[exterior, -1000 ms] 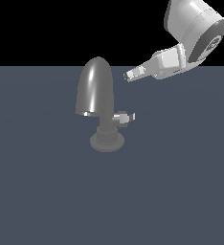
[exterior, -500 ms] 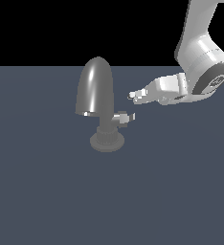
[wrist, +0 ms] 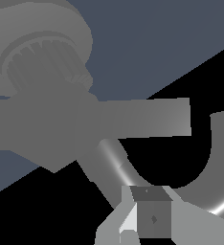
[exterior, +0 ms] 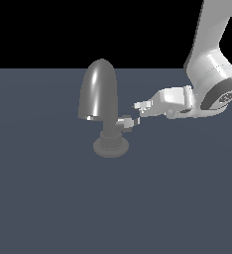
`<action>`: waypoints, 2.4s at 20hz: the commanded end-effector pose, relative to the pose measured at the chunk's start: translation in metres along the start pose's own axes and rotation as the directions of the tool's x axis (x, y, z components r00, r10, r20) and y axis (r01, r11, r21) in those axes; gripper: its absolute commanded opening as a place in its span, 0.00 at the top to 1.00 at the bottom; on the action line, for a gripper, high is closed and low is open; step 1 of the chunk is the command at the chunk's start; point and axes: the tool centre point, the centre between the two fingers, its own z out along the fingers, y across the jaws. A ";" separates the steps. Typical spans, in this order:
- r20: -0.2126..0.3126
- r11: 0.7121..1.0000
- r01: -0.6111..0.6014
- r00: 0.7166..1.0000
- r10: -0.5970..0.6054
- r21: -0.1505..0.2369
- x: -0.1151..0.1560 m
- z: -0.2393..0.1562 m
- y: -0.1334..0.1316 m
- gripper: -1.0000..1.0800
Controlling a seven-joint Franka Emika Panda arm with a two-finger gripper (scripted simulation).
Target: Turn on the faucet by rotating a designated handle.
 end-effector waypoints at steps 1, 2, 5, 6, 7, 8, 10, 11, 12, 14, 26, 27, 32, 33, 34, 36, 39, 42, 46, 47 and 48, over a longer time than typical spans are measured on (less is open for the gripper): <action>0.002 1.000 -0.001 1.000 0.001 0.001 0.000 0.000 0.000 1.00; 0.002 1.000 -0.001 1.000 0.001 0.001 0.000 0.000 0.000 1.00; 0.001 1.000 -0.001 1.000 0.001 0.001 0.009 0.000 0.003 1.00; 0.001 1.000 -0.001 1.000 0.001 0.001 0.013 0.000 0.004 1.00; 0.001 1.000 -0.001 1.000 0.001 0.001 0.018 0.000 0.005 1.00; 0.001 1.000 -0.001 1.000 0.001 0.001 0.022 0.000 0.007 1.00; 0.002 1.000 -0.001 1.000 0.001 0.001 0.031 0.000 0.010 1.00; 0.002 1.000 -0.001 1.000 0.001 0.001 0.036 0.000 0.011 1.00; 0.002 1.000 -0.001 1.000 0.001 0.001 0.040 0.001 0.012 1.00; 0.002 1.000 -0.001 1.000 0.001 0.001 0.050 0.001 0.015 1.00; 0.001 1.000 0.007 1.000 -0.007 0.002 0.089 0.001 -0.005 1.00; 0.001 1.000 0.005 1.000 -0.005 0.001 0.096 0.001 -0.007 1.00; -0.007 0.997 0.072 0.997 -0.072 -0.008 0.063 0.000 -0.008 1.00; -0.006 0.998 0.068 0.998 -0.068 -0.007 0.066 0.000 -0.011 1.00; -0.006 0.998 0.064 0.998 -0.064 -0.007 0.069 0.000 -0.015 1.00; -0.005 0.998 0.057 0.998 -0.057 -0.006 0.074 0.000 -0.021 1.00; -0.004 0.999 0.046 0.999 -0.046 -0.005 0.083 0.000 -0.029 1.00; -0.002 0.999 0.036 0.999 -0.036 -0.003 0.092 0.000 -0.038 1.00; -0.001 1.000 0.022 1.000 -0.022 -0.002 0.103 0.001 -0.049 1.00; 0.000 1.000 0.019 1.000 -0.019 -0.001 0.106 0.001 -0.052 1.00; 0.000 1.000 0.016 1.000 -0.016 -0.001 0.109 0.001 -0.054 1.00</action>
